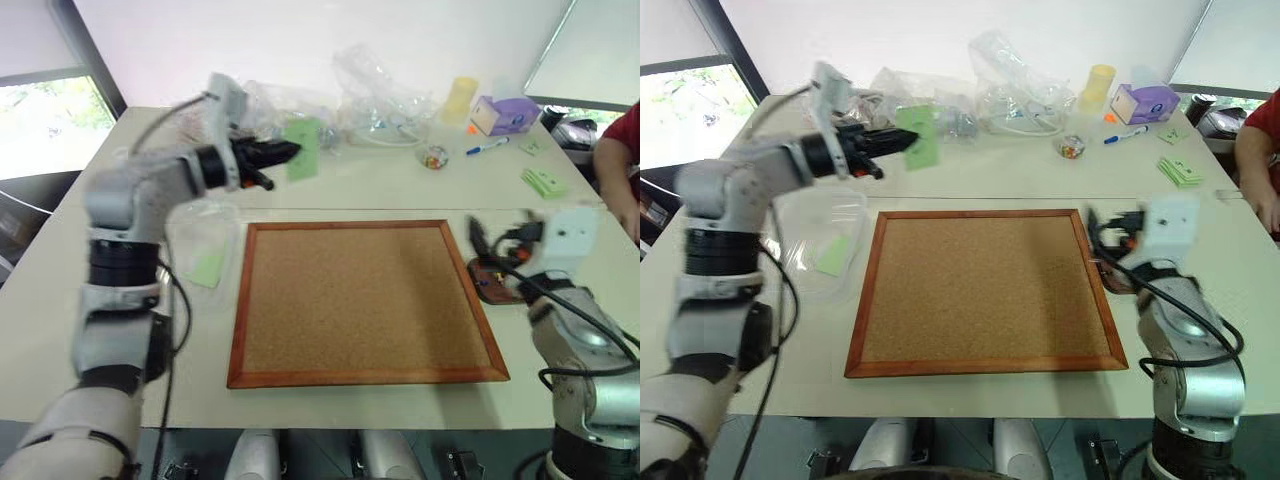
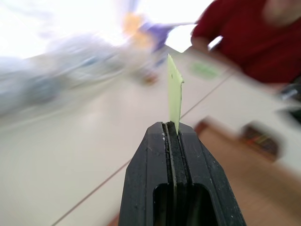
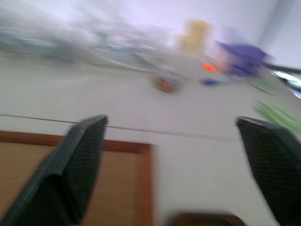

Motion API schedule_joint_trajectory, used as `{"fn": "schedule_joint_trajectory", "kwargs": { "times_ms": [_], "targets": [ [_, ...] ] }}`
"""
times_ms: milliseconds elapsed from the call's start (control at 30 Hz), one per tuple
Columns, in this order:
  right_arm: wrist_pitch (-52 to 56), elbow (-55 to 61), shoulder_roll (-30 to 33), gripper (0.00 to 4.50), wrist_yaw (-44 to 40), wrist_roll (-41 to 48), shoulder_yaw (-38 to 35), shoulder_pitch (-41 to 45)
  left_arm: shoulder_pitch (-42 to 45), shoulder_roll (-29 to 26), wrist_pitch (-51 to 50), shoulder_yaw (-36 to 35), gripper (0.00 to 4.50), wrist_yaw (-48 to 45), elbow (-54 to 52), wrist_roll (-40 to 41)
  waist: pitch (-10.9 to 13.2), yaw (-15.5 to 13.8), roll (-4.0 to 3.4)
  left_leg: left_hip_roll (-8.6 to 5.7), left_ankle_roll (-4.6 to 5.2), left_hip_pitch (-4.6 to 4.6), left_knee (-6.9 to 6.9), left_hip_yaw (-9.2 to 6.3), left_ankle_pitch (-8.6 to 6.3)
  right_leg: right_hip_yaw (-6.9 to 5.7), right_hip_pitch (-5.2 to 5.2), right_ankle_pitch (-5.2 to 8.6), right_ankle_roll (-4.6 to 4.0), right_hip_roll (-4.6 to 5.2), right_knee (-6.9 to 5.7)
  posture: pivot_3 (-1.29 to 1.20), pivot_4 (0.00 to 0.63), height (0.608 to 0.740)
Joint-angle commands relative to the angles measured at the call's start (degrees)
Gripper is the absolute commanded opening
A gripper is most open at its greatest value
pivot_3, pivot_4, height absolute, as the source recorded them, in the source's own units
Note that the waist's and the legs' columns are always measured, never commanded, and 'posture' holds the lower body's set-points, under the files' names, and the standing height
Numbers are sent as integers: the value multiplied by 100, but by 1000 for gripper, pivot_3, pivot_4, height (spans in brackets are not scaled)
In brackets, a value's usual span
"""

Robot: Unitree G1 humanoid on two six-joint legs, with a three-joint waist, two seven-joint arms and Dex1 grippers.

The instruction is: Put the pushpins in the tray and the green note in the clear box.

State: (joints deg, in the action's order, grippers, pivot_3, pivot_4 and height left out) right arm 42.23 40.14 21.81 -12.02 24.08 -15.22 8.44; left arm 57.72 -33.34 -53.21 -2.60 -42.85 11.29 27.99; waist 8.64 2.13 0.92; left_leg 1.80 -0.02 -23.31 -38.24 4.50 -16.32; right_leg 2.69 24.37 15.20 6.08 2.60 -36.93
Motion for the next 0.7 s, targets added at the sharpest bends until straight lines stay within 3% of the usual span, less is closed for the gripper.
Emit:
{"fn": "schedule_joint_trajectory", "kwargs": {
  "times_ms": [33, 133, 300, 400, 633, 700],
  "targets": [
    [368, 475, 106, 4449, -788, 829, 869, 80, -211, -1012, -184, 257, 0, -249, -26, -475, 1, 15, 3, 0, 0, 0, 0, -1, 0, -2, 0, 1, 0, 0, -2, 0, 150, 737],
    [447, 368, 327, 4449, -1273, 895, 1614, 38, -752, -1957, -520, 311, 0, -712, -360, -439, 8, 40, 11, 3, 0, -4, 0, 5, 0, 0, 10, 2, -2, 2, -4, 0, 150, 737],
    [79, -143, 453, 4449, -1541, 532, 2169, 17, -1526, -2593, -838, 257, 0, -1223, -731, -190, 20, -109, 54, 6, -1, -11, -9, 5, 1, -3, 10, 3, -4, 18, -4, 0, 150, 737],
    [-184, -408, 345, 4500, -1539, 321, 2321, 101, -1844, -2501, -626, 388, 996, -1131, -686, -388, 19, -172, 60, 4, 0, -11, -15, 9, 0, -2, 7, 12, -19, 22, -2, 0, 150, 737],
    [-379, -451, 342, 4500, -1476, 153, 2217, -110, -1707, -2411, -76, 422, 4308, -1220, -516, -626, 29, -134, 84, 3, -1, -13, -16, 10, 0, -2, 10, 4, -4, 14, -5, 0, 150, 737],
    [-346, -310, 354, 4500, -1382, 230, 1950, -318, -1409, -2343, 268, 268, 4308, -1398, -416, -541, 30, -141, 84, 3, -1, -13, -16, 9, 0, -3, 10, 4, -4, 9, -7, 0, 150, 737]
  ]
}}
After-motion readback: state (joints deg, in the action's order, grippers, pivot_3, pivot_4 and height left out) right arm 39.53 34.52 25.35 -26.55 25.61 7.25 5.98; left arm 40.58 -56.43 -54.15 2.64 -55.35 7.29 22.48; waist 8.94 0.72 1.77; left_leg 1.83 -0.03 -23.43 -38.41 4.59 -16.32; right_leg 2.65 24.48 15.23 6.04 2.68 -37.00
